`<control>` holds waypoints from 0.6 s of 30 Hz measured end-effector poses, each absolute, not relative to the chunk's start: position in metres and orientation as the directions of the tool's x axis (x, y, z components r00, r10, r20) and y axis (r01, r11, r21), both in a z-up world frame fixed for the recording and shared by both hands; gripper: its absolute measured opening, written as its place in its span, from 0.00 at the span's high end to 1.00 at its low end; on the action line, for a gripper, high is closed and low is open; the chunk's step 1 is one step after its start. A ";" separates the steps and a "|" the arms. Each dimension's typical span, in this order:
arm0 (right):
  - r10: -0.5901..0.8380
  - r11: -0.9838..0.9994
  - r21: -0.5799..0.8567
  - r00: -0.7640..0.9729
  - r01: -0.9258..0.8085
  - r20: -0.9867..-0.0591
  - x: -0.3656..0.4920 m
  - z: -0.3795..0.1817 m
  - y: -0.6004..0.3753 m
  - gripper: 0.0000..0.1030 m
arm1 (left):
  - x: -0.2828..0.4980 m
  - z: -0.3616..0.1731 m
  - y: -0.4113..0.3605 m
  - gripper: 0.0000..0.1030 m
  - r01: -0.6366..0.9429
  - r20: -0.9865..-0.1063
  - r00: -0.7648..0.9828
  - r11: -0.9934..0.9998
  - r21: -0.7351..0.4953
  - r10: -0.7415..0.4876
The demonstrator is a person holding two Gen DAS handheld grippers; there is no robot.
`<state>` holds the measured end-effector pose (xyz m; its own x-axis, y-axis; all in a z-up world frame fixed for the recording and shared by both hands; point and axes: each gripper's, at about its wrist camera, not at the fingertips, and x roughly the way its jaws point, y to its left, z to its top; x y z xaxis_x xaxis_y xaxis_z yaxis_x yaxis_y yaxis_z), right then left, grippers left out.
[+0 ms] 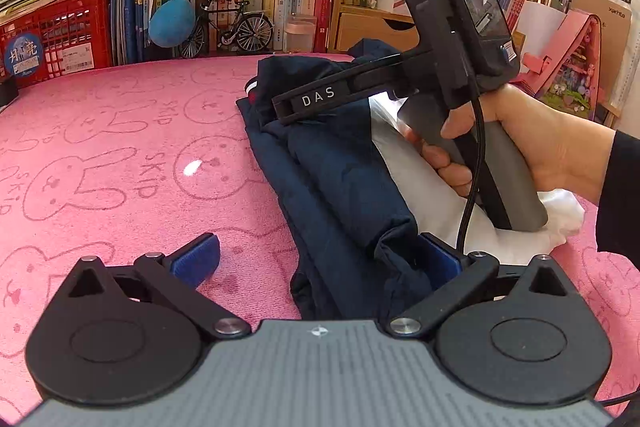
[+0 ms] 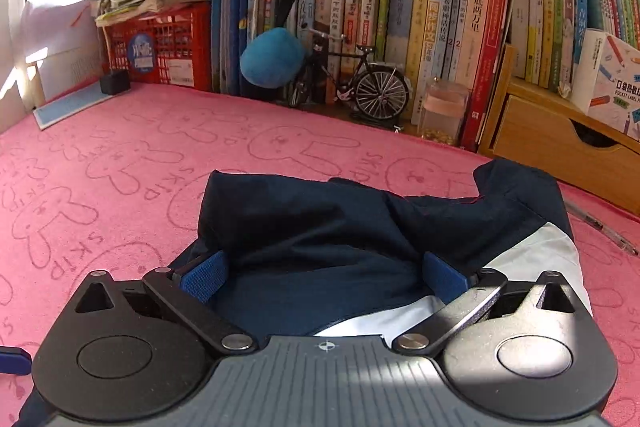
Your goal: Fold clothes
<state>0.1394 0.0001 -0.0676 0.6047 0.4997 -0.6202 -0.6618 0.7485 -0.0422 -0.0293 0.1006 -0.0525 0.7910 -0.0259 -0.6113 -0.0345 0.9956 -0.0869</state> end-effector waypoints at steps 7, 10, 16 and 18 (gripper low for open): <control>0.583 0.744 0.075 0.589 -0.664 -0.560 0.100 -0.029 -0.062 0.00 | -0.030 -0.054 0.098 0.00 -0.033 -0.613 0.790 0.997 -0.072 -0.018; 0.561 0.743 0.049 0.582 -0.668 -0.588 0.076 -0.028 -0.099 0.00 | -0.030 -0.054 0.098 0.00 -0.034 -0.613 0.790 0.997 -0.067 -0.015; 0.457 0.789 -0.026 0.614 -0.614 -0.644 0.047 -0.051 -0.145 0.00 | -0.030 -0.054 0.099 0.00 -0.032 -0.612 0.790 0.997 -0.067 -0.016; 0.489 0.803 0.029 0.630 -0.595 -0.604 0.039 -0.037 -0.162 0.00 | -0.030 -0.054 0.099 0.00 -0.032 -0.612 0.790 0.997 -0.067 -0.016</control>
<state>0.0385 -0.1617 -0.0369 0.6298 0.4885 -0.6039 -0.5953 0.8030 0.0288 -0.0297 0.0985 -0.0539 0.7904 -0.0157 -0.6124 -0.0323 0.9972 -0.0673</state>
